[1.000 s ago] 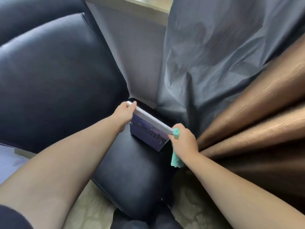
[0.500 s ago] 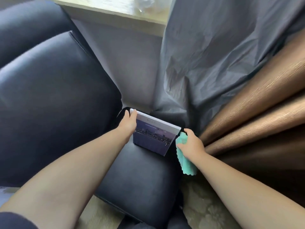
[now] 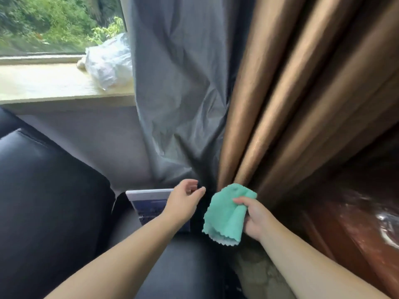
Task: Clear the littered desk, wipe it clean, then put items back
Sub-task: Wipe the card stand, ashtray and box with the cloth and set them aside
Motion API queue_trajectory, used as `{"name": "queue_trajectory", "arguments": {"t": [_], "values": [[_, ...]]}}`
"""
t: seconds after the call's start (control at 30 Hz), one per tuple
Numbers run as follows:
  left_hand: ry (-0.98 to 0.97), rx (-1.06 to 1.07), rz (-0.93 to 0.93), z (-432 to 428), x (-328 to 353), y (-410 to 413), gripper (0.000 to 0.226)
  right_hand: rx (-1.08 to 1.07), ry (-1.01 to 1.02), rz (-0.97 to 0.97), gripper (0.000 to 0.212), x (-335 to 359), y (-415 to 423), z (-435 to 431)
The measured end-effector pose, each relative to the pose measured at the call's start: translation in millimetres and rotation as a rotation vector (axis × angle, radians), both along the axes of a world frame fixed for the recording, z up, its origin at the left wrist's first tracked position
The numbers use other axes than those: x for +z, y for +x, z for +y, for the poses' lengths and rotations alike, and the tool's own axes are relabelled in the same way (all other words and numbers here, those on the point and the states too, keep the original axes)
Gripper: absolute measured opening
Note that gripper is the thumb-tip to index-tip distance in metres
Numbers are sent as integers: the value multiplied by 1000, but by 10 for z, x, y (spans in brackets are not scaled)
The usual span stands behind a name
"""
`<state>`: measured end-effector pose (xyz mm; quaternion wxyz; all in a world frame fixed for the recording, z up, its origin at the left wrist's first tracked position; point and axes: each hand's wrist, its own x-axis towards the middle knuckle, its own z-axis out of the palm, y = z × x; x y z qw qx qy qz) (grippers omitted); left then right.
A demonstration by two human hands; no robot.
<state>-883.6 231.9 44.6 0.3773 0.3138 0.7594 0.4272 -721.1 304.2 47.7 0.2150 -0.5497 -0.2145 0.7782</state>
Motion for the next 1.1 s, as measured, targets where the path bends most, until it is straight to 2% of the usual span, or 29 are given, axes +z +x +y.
{"name": "queue_trajectory", "arguments": {"t": [0.1,0.2,0.33,0.5,0.6,0.7,0.8,0.97,1.1], "values": [[-131,-245,-419,221,20,531,77,-111,29,37,19,128,367,-81],[-184,-423,-591,378,40,963,68,-254,48,44,22,239,823,-149],[-163,-526,-524,515,130,1565,28,-416,97,62,20,363,1457,-282],[-118,-633,-554,605,372,2406,3,-475,95,55,23,388,2135,-466],[-125,-687,-501,632,455,2925,13,-519,98,39,31,353,2608,-520],[-136,-700,-420,709,427,3450,18,-570,81,-36,30,299,3165,-545],[-200,-620,-388,805,305,3924,24,-644,43,-108,36,167,3765,-565],[-194,-458,-360,1024,88,4485,16,-780,12,-342,42,-27,4601,-511],[-226,-390,-411,1141,-18,4720,29,-787,6,-353,33,46,5007,-346]]}}
